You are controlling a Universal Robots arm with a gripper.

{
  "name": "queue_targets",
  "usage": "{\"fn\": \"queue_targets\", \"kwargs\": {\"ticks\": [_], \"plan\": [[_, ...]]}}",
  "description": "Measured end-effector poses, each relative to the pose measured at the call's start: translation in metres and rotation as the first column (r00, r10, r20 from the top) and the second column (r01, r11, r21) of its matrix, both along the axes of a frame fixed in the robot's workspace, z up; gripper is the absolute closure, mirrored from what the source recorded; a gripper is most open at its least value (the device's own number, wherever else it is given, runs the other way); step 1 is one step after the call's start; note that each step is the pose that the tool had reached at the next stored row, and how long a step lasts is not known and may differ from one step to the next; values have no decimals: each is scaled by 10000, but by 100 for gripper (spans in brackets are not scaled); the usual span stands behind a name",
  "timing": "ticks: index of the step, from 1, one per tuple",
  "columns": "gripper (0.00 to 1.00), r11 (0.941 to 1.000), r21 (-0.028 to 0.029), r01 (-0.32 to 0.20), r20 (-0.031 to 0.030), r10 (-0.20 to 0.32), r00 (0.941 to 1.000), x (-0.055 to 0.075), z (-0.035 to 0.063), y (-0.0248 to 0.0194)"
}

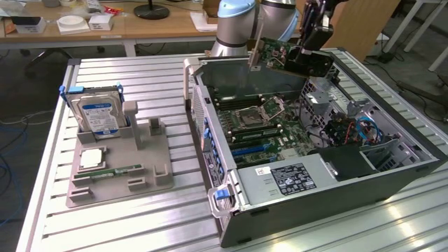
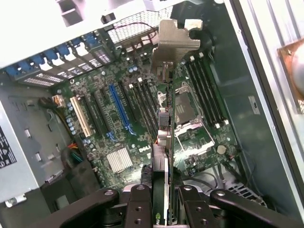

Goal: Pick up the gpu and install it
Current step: 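Insert the gpu into the slot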

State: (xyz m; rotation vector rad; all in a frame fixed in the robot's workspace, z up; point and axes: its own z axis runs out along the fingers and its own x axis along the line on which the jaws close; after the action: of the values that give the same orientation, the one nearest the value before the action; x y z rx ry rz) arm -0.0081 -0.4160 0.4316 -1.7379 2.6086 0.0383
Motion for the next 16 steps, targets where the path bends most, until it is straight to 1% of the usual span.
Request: {"fn": "queue_targets", "kwargs": {"ticks": [4, 7, 12, 16], "plan": [[74, 9987, 0, -514, 1, 514, 9987, 0, 0, 0], [74, 9960, 0, -899, 0, 899, 9960, 0, 0, 0], [74, 9880, 0, -1546, 0, 1546, 9880, 0, 0, 0], [74, 9788, 0, -2049, 0, 2049, 9788, 0, 0, 0]]}}
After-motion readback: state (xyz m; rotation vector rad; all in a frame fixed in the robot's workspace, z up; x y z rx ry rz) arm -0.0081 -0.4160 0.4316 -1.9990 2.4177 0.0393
